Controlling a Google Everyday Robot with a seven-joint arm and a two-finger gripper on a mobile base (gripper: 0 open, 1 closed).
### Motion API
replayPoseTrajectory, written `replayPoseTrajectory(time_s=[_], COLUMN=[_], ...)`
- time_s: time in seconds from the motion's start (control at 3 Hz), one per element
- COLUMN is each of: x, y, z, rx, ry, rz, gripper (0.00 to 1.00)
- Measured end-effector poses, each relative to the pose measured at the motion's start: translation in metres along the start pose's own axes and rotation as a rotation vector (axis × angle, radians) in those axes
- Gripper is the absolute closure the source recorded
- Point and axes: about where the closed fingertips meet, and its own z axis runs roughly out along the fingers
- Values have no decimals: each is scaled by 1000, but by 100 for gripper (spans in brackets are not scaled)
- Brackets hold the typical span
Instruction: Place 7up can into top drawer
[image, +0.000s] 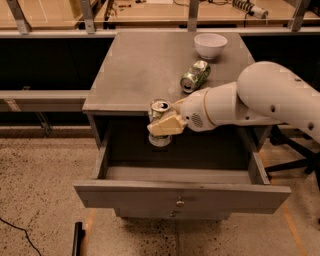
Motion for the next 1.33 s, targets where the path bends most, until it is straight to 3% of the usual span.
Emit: replayPoseTrajectory(time_s=[0.33, 0.67, 1.0, 1.33], x=[36, 83, 110, 137], y=[8, -2, -21, -33], z=[3, 25, 47, 69], rx=[-30, -82, -106, -123], ry=[-15, -3, 16, 52], rz=[17, 9, -8, -23], gripper=[100, 100, 100, 82])
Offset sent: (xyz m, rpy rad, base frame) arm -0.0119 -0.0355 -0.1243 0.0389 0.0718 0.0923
